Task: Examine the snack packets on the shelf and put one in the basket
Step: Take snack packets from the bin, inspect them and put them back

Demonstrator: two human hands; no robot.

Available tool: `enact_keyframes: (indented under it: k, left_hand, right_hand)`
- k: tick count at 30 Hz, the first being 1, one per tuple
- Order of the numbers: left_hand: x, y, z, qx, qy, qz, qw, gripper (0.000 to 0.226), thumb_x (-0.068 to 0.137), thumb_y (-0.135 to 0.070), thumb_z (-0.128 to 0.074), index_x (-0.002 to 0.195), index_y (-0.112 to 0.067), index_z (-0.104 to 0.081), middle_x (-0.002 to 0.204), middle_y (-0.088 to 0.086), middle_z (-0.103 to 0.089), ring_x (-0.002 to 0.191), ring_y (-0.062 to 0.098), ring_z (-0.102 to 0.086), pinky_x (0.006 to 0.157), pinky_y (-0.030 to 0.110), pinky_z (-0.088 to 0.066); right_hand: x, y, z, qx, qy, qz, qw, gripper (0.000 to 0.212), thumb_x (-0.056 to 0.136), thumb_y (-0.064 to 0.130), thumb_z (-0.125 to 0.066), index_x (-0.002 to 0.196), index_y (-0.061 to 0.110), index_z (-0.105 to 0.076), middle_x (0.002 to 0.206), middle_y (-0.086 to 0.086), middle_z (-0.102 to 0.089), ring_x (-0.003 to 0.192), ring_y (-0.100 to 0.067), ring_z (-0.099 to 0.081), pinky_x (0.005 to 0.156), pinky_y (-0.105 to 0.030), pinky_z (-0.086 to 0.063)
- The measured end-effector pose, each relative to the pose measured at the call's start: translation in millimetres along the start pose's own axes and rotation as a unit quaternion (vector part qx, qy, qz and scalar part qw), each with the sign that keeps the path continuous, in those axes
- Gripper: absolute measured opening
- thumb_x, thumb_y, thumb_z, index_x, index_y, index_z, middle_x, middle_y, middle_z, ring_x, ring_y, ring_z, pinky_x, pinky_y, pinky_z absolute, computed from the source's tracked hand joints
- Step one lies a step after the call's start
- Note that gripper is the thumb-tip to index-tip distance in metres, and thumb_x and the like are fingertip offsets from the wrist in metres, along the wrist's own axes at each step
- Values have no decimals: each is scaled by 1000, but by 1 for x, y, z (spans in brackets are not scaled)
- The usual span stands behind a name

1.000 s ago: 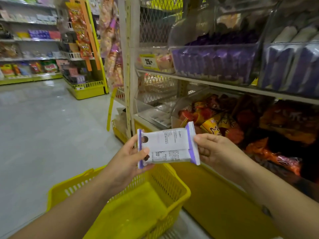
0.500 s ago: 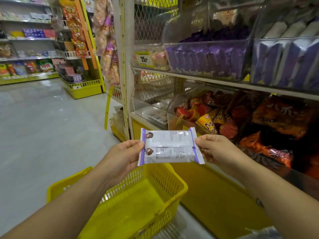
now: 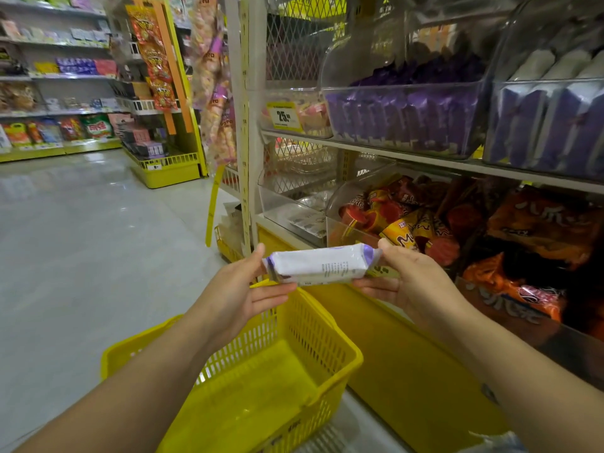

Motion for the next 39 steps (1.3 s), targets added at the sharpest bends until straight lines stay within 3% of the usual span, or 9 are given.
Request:
enact_keyframes:
  k: [6,11,13,16,20,29,34,37,39]
  left_hand:
    - [0,0,0,-21,8,-26,999,18,94,1,-50,106,-7,-60,107,11,-73,88,27,-73,63,29,-58]
    - [1,0,1,-14,19,-57,998,46,93,5,-50,131,-20,-50,133,4,-56,99,16,-70,64,25,-57]
    - [3,2,1,-39,26,-56,997,53,93,7,-48,140,-18,-44,133,9,-58,102,21,-69,66,27,-58]
    - [3,4,0,-40,30,-53,997,43,95,6,-46,135,-9,-50,118,11,-69,98,21,-71,69,26,-58]
    - [3,8,2,-47,14,-44,998,33,95,4,-46,125,-3,-56,112,13,-71,96,21,-71,71,27,-59]
    - [2,3,7,65,32,1,997,32,73,-34,-68,102,-19,-72,103,5,-75,88,13,-71,71,24,-55]
    - [2,2,4,76,45,11,996,14,86,-26,-65,92,-21,-76,84,-4,-72,54,3,-54,46,14,-41]
    - [0,6,-1,54,60,22,997,17,95,-22,-55,105,-16,-68,101,2,-75,83,14,-73,56,21,-53]
    - [-3,6,-3,13,56,26,998,24,98,-24,-49,100,-9,-67,102,5,-75,93,22,-73,63,29,-58]
  right_hand:
    - [-2,0,2,56,-11,12,998,6,83,3,-64,89,2,-63,111,-12,-70,89,-26,-72,72,-32,-61]
    - [-3,1,1,52,-31,15,998,37,86,-10,-58,117,9,-56,119,-9,-61,91,-21,-71,63,-26,-59]
    - [-3,0,1,62,-32,9,998,43,86,-11,-57,125,8,-53,118,-13,-63,95,-23,-69,66,-28,-60]
    - [-5,1,-1,70,-18,2,997,30,87,-9,-56,115,2,-59,97,-15,-69,75,-16,-72,60,-22,-58]
    - [-6,0,-2,52,-10,0,999,16,90,-1,-58,104,-1,-64,89,-11,-75,72,-15,-72,60,-20,-57]
    - [2,-6,14,-25,-67,-9,997,11,93,13,-58,90,9,-69,83,-9,-74,68,-15,-65,69,-29,-50]
    - [4,-10,20,-66,-82,-11,994,12,95,15,-56,95,10,-67,74,-8,-69,44,-7,-50,48,-19,-35]
    - [4,-8,12,14,-48,-5,999,14,98,14,-50,95,12,-63,88,-10,-75,68,-17,-72,54,-21,-53]
    - [3,-5,6,85,-23,-10,996,22,99,17,-47,89,9,-65,96,-12,-74,85,-24,-73,68,-30,-61]
Point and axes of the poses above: each hand's wrist, its own x-axis towards the middle knuckle, its own z-axis out of the back of the hand, y = z × x, the point moved 6 cm from there along x, towards the middle knuckle
